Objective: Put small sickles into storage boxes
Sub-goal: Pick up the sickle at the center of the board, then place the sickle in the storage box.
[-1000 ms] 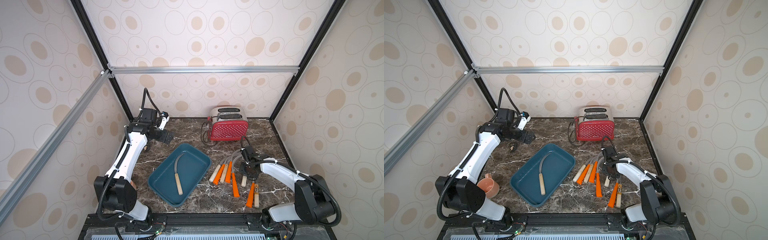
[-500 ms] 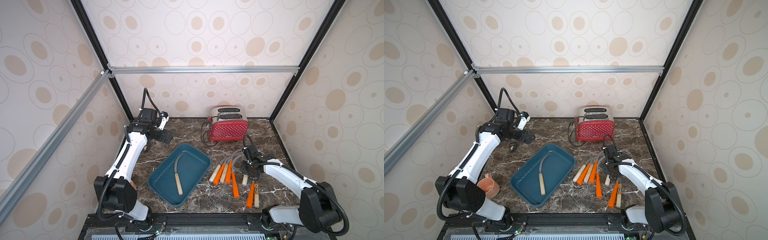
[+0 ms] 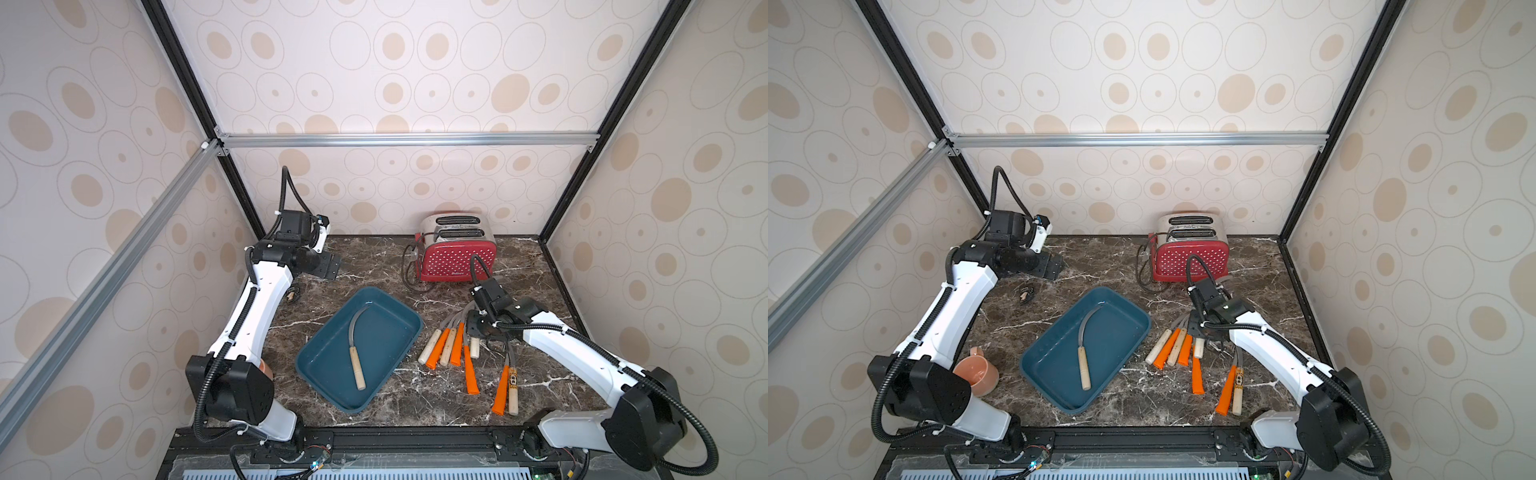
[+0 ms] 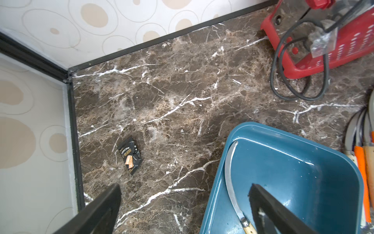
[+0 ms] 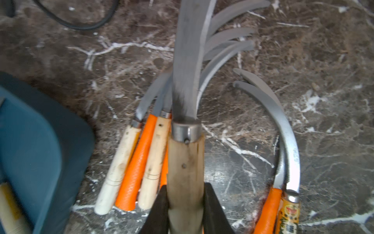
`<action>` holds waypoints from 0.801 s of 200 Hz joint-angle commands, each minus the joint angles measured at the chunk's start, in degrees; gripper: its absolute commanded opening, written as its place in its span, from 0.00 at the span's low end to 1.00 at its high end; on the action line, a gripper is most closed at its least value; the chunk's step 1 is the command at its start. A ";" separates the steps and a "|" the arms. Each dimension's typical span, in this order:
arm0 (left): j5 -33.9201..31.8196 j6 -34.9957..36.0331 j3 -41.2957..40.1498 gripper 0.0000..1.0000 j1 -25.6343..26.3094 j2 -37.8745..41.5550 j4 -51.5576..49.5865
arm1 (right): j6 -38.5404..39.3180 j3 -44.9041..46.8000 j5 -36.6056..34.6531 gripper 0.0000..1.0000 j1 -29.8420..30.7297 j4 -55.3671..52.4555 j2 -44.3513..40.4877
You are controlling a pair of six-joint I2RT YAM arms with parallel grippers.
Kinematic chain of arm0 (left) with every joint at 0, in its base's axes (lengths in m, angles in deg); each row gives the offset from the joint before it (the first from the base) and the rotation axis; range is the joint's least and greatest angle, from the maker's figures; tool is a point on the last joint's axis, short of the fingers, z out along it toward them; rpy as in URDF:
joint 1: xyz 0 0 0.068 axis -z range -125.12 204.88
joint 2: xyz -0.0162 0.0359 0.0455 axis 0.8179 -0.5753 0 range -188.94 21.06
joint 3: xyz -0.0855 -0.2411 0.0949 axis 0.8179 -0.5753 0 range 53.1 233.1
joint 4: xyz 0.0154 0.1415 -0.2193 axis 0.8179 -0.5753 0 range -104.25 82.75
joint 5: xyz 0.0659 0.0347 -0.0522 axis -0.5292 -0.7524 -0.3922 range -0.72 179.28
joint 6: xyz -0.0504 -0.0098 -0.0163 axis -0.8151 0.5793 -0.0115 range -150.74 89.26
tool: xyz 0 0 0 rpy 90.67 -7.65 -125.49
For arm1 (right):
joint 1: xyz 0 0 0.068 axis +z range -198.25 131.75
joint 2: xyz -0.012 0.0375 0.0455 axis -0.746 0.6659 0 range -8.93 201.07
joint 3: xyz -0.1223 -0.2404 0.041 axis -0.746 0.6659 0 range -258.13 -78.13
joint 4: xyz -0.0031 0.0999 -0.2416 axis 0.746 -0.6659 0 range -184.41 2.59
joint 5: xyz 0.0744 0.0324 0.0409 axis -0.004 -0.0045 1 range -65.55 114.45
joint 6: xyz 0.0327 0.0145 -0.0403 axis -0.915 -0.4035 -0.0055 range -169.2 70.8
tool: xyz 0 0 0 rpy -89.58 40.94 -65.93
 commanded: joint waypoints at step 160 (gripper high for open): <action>-7.45 -4.70 3.16 0.99 -7.00 4.90 -1.20 | -0.04 -38.40 10.26 0.03 26.62 1.60 33.54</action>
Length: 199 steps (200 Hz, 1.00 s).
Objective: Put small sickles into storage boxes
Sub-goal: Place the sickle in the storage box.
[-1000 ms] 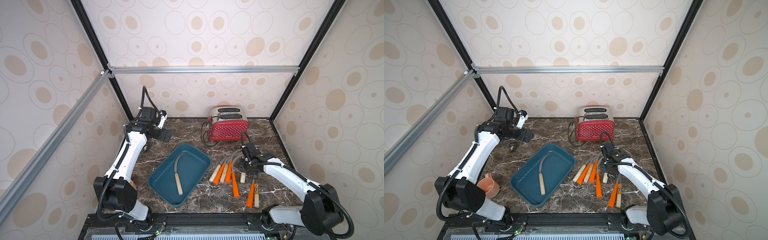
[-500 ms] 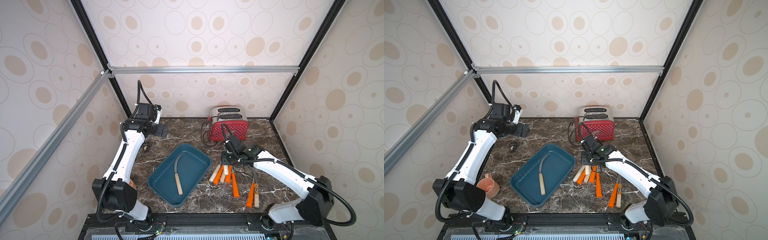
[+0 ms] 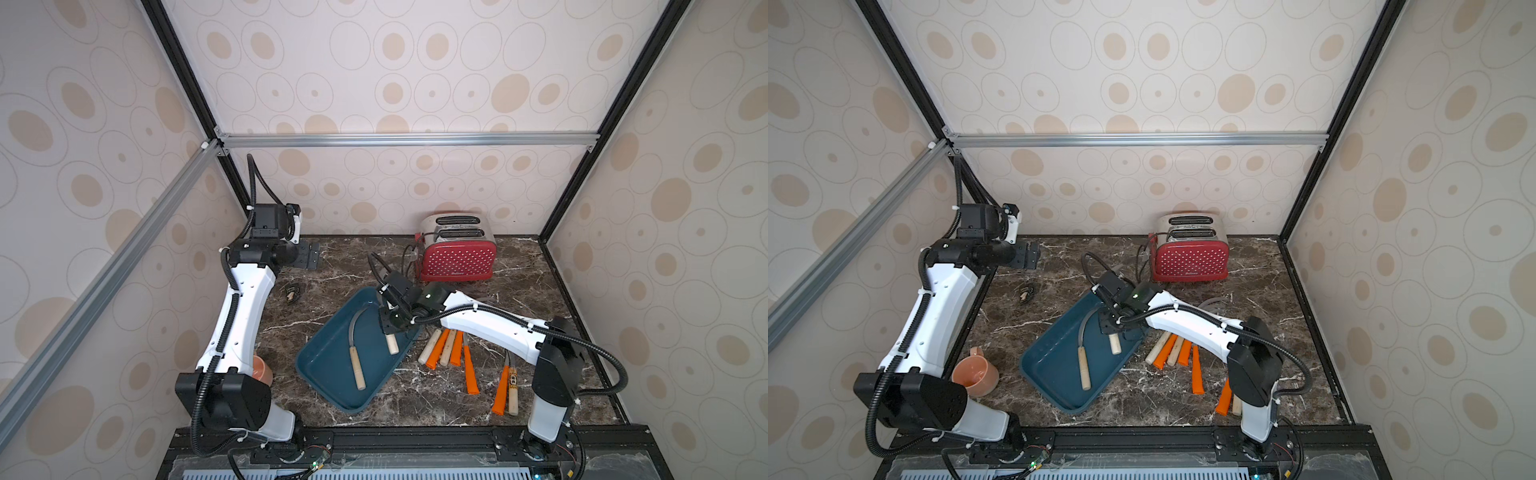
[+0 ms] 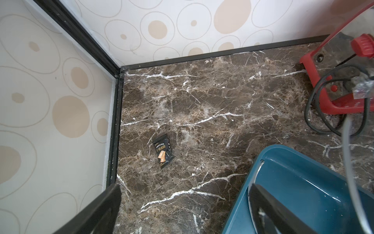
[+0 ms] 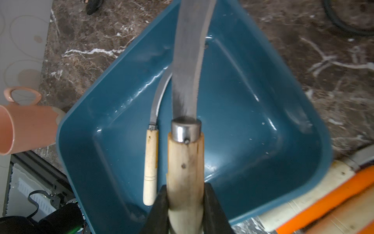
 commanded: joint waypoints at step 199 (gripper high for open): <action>-1.77 1.14 -4.72 0.99 -0.69 5.47 2.17 | -3.53 -10.93 11.47 0.03 6.44 1.04 16.66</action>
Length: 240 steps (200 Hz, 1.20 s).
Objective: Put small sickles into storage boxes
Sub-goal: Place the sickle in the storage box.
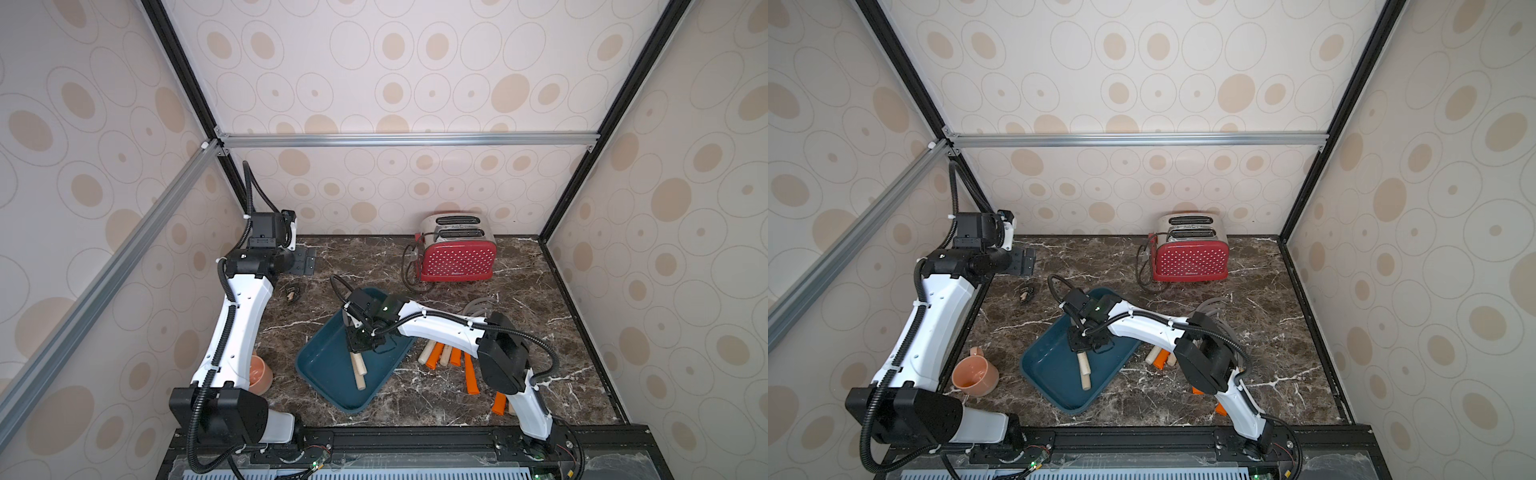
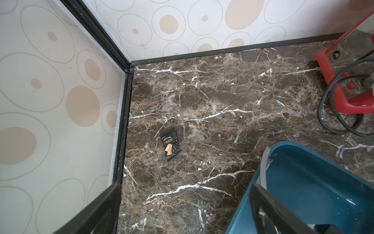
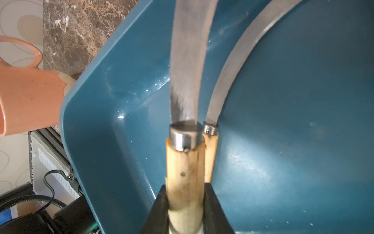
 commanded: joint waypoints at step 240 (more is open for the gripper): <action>8.63 4.53 0.46 0.99 -0.16 2.24 -1.29 | -4.10 6.35 -3.24 0.09 2.35 -3.80 -0.79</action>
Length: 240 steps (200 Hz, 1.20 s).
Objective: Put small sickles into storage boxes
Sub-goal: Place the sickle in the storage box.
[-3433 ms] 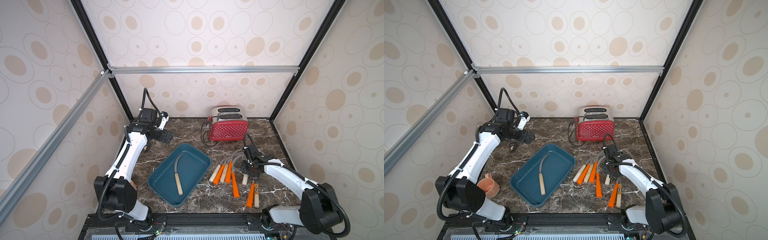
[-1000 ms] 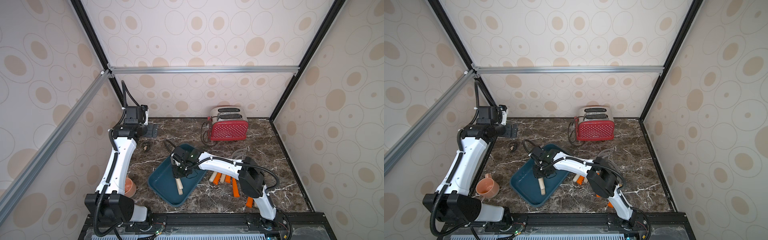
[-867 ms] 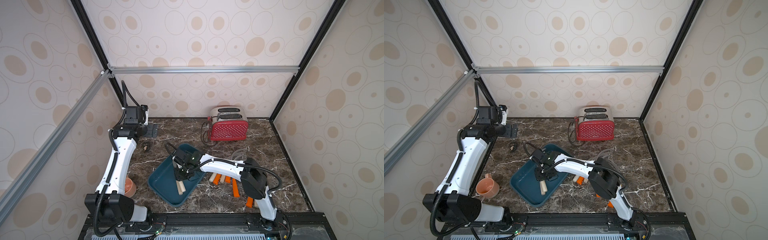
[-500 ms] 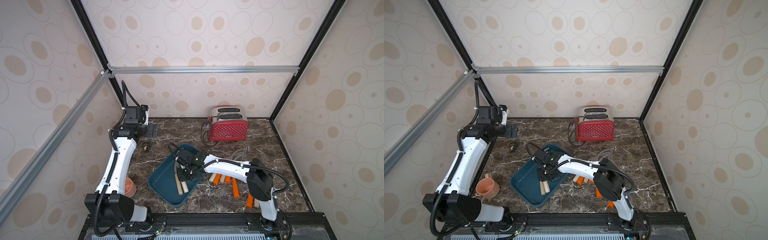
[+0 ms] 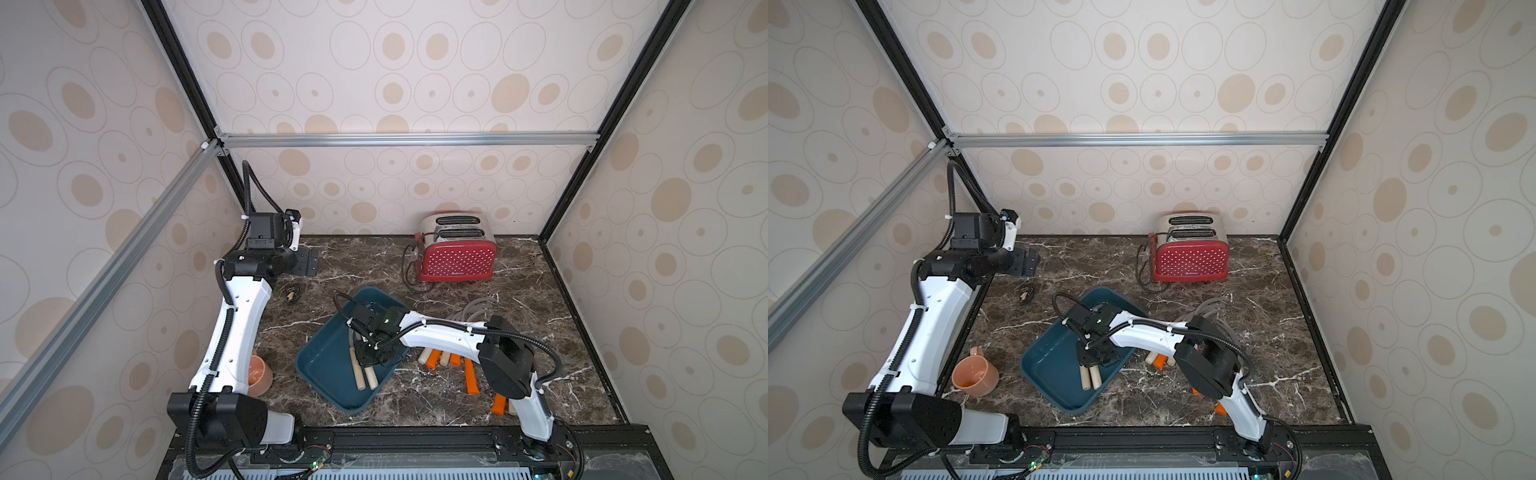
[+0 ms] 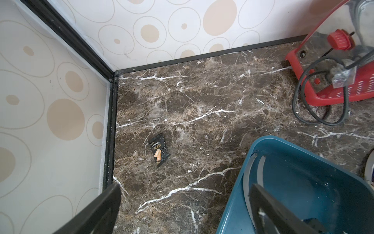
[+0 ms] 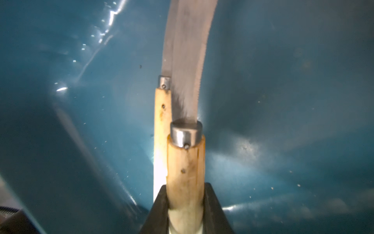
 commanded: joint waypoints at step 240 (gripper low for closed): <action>8.61 4.97 1.75 0.99 0.85 -3.39 3.13 | 9.58 23.32 -23.80 0.47 -11.08 15.09 -29.85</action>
